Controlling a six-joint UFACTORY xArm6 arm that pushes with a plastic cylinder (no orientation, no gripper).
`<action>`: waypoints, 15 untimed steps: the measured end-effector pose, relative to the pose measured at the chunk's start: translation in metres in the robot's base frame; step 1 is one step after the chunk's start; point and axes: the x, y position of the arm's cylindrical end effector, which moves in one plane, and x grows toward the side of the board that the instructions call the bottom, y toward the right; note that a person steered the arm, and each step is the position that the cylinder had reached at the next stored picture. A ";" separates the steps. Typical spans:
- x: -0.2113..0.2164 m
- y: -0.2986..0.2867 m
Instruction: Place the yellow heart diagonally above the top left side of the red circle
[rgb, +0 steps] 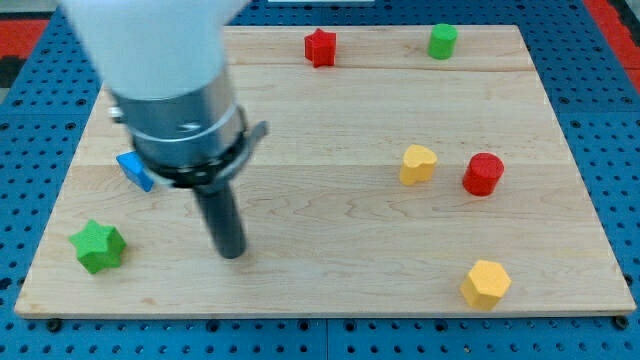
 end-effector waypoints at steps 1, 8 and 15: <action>-0.009 0.054; -0.052 0.056; -0.077 0.226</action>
